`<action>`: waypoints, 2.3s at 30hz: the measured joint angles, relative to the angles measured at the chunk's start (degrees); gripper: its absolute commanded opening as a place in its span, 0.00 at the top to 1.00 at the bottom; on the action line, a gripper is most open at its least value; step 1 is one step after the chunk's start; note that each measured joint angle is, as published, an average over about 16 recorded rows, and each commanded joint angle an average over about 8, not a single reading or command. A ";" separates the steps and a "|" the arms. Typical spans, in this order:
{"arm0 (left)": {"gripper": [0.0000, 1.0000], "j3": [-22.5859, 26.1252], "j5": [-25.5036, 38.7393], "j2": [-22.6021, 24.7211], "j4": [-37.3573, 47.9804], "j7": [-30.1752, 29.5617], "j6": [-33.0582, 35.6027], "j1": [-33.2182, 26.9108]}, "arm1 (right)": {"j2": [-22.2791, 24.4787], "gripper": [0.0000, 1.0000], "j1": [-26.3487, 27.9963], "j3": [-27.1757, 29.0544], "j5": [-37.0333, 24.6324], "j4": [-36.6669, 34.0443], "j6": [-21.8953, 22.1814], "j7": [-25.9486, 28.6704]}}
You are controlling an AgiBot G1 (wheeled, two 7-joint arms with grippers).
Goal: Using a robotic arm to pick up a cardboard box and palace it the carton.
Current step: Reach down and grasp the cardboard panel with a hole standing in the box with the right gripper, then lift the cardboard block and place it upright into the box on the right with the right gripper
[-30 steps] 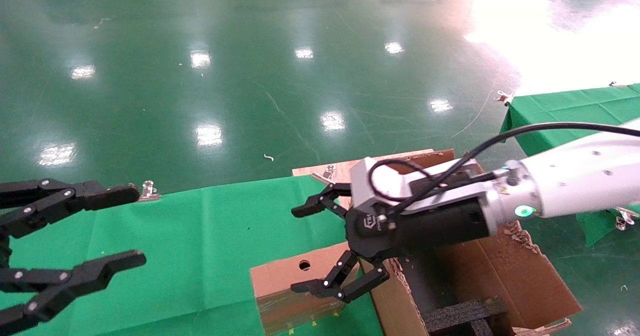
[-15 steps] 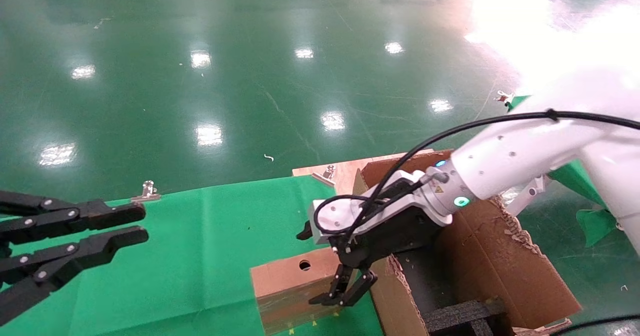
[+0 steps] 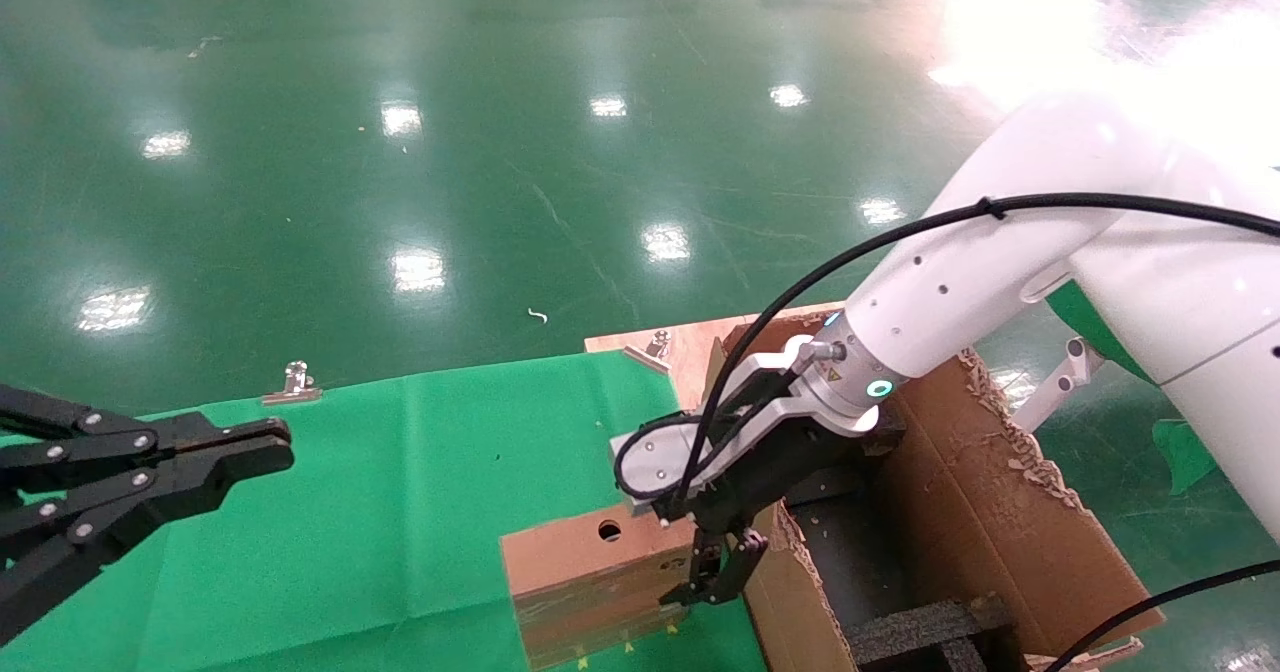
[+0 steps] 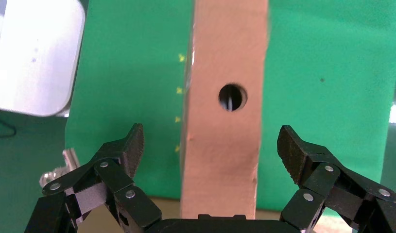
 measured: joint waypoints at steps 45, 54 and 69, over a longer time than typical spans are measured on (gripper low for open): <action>0.00 0.01 -0.02 -0.01 0.02 0.01 -0.01 0.01 | -0.99 1.00 1.87 -3.45 1.22 -2.21 0.59 -1.46; 0.00 0.01 -0.03 -0.01 0.03 0.02 -0.01 0.01 | 0.30 1.00 6.85 -2.18 3.89 -5.25 0.47 -2.30; 0.00 0.03 -0.04 -0.01 0.03 0.03 -0.02 0.00 | 1.35 1.00 25.26 -6.04 8.27 -15.53 -0.65 -7.89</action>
